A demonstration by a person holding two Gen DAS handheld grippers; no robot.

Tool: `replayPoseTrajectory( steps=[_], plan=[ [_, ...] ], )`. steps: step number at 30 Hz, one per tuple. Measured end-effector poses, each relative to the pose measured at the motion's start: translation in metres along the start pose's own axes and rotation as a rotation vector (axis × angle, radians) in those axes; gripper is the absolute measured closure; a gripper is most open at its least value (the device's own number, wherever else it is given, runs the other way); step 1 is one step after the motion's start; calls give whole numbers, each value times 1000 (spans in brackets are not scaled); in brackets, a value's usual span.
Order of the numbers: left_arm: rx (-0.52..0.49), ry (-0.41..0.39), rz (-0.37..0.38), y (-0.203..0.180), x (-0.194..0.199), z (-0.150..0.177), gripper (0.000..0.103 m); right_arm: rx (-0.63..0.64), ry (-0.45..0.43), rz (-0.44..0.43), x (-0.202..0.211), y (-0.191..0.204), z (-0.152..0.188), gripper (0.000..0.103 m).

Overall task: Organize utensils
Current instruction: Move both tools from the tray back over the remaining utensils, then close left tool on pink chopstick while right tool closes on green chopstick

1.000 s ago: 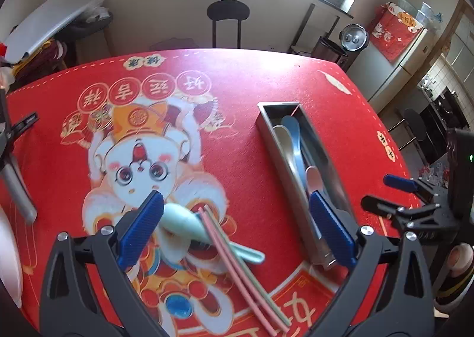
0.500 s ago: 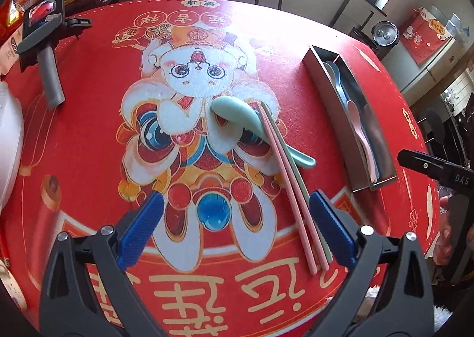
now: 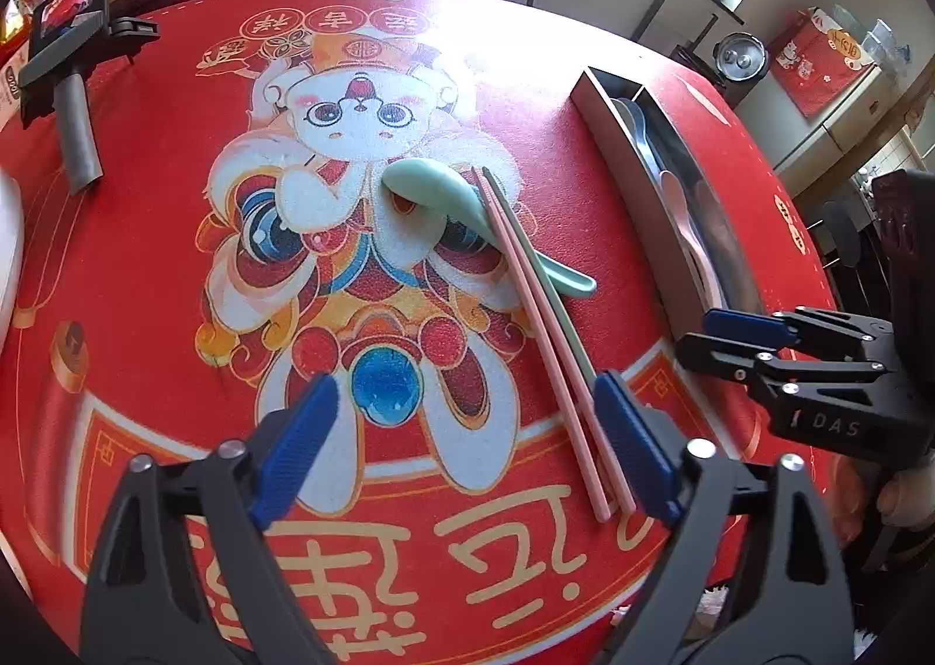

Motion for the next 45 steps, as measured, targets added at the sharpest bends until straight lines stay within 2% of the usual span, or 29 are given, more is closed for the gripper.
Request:
replayPoseTrajectory(
  steps=[1, 3, 5, 8, 18, 28, 29, 31, 35, 41, 43, 45],
  plan=[
    [-1, 5, 3, 0, -2, -1, 33, 16, 10, 1, -3, 4, -1, 75],
    [3, -2, 7, 1, -3, -6, 35, 60, 26, 4, -7, 14, -3, 77],
    [10, -13, 22, 3, -3, -10, 39, 101, 48, -3, -14, 23, -3, 86],
    [27, -10, 39, 7, -7, -13, 44, 109, 86, -15, -27, 28, -4, 89],
    [71, 23, 63, 17, -24, -7, 45, 126, 154, -14, -55, 36, -4, 90],
    [42, 66, 113, 0, -39, -3, 45, 106, 158, -39, -58, 34, -3, 92],
    [38, 70, 119, -3, -40, -3, 45, 109, 165, -30, -58, 33, -1, 96],
    [30, 77, 123, -7, -44, -4, 45, 108, 169, -2, -59, 28, 1, 96],
    [31, 83, 134, -12, -49, -6, 45, 82, 159, -1, -58, 21, -1, 97],
    [18, 99, 147, -23, -63, -14, 55, 66, 154, 6, -56, 16, 0, 97],
    [7, 104, 148, -27, -68, -16, 63, 64, 153, 6, -56, 15, 0, 97],
    [-11, 110, 133, -31, -72, -18, 66, 59, 152, 2, -56, 14, 0, 97]
  ],
)
Point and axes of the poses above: each gripper's, at about its wrist camera, not at the fingertips, and x roughly against the way its jaws point, y to its left, z to its underside, the point moved 10 cm from there along -x, roughly the way its jaws point, and after that the axes turned 6 degrees about -x, right-handed, at the moved point
